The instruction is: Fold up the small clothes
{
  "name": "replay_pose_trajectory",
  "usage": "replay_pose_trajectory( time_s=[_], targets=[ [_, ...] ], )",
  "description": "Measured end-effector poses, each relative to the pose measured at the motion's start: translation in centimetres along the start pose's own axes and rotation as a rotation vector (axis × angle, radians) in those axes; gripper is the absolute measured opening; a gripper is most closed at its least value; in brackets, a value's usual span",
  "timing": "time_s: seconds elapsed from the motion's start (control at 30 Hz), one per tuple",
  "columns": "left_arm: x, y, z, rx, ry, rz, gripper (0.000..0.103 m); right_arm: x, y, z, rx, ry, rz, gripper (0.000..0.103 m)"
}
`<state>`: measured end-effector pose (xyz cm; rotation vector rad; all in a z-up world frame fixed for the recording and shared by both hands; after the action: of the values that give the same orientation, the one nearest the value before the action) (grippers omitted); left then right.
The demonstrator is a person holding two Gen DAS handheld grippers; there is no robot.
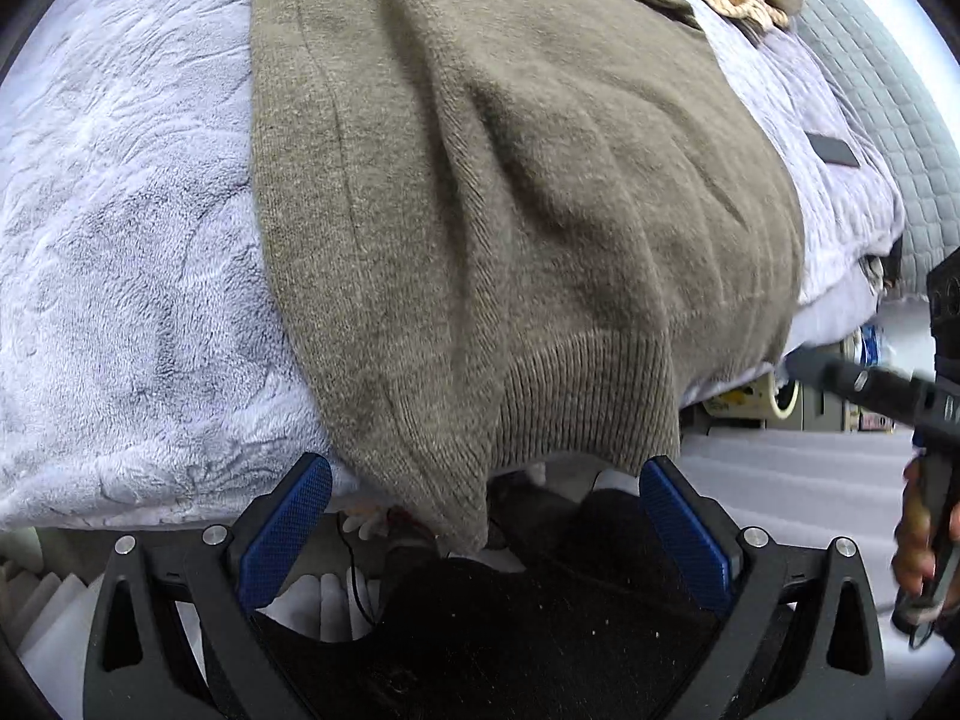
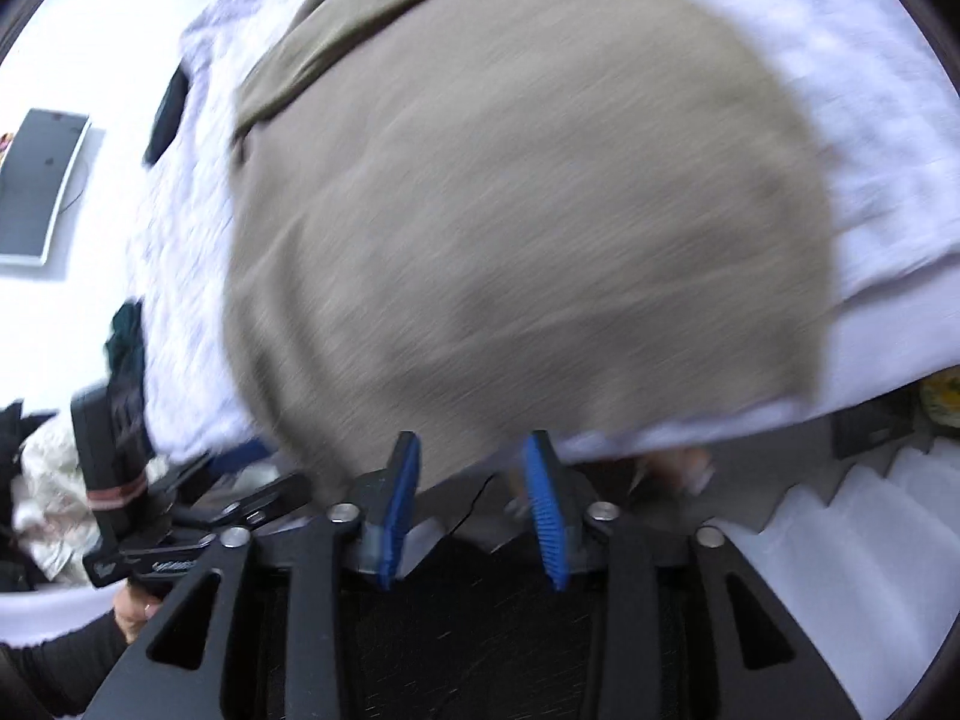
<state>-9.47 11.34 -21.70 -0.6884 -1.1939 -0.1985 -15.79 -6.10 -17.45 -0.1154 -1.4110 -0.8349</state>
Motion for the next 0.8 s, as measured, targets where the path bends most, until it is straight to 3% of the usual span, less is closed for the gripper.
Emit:
replay_pose_trajectory(
  time_s=[0.13,0.3,0.57,0.8],
  targets=[
    [-0.6,0.0,-0.4,0.036,-0.005,-0.009,0.103,2.2,-5.7,-2.2,-0.029,-0.014,0.079,0.052],
    [-1.5,0.6,-0.6,0.086,0.000,-0.005,0.103,2.2,-11.1,-3.8,-0.034,0.038,0.104,0.052],
    [-2.7,0.0,-1.1,0.139,-0.018,0.037,0.103,-0.6,-13.0,-5.4,0.070,0.187,-0.054,0.052],
    [-3.2,-1.0,-2.4,0.157,-0.009,0.055,0.103,-2.3,-10.1,-5.3,0.176,0.287,-0.185,0.052]
  ],
)
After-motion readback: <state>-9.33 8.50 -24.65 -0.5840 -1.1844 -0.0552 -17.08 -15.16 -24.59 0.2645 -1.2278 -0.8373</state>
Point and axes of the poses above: each gripper's, at about its wrist camera, not at the fingertips, and x roughly against the way its jaws point, y to its left, z to its underside, the point moved 9 cm from there along -x, roughly the way its jaws point, and after that the axes turned 13 degrees about y, right-handed, at the moved point
